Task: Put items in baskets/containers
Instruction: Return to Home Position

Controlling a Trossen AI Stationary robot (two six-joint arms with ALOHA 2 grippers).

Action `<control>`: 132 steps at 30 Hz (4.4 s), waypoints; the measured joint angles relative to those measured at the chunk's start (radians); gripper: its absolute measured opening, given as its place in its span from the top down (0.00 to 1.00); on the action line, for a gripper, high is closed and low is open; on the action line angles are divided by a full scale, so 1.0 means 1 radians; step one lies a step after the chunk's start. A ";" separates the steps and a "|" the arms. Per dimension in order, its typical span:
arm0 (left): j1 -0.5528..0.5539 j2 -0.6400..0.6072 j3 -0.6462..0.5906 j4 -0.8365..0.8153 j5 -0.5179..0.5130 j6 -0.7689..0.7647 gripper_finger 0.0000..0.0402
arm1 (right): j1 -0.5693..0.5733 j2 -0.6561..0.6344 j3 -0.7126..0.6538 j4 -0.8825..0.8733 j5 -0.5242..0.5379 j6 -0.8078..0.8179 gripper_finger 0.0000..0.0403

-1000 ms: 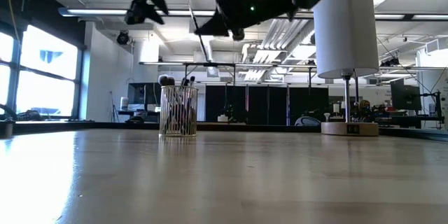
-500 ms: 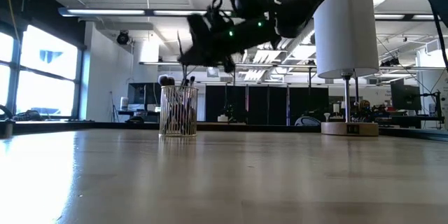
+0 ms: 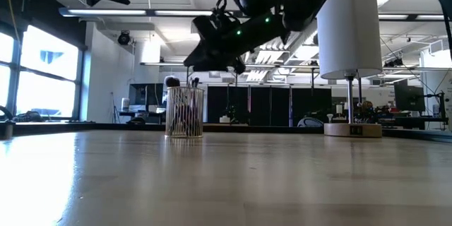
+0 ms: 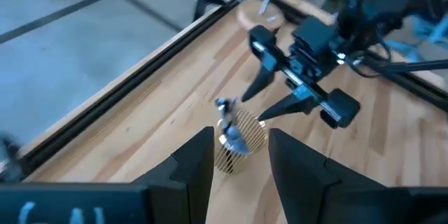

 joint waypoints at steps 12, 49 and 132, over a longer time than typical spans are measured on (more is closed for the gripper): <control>-0.258 -0.158 -0.506 0.659 -0.016 -0.171 0.99 | 0.001 -0.364 0.000 -0.527 0.001 -0.077 0.84; -0.824 -0.725 -1.073 0.817 -0.342 -0.062 1.00 | 0.001 -0.917 -0.599 -0.336 -0.163 -0.125 1.00; -0.824 -0.714 -1.073 0.813 -0.361 -0.062 0.99 | 0.143 -1.792 -1.200 -0.240 -0.095 -0.155 0.98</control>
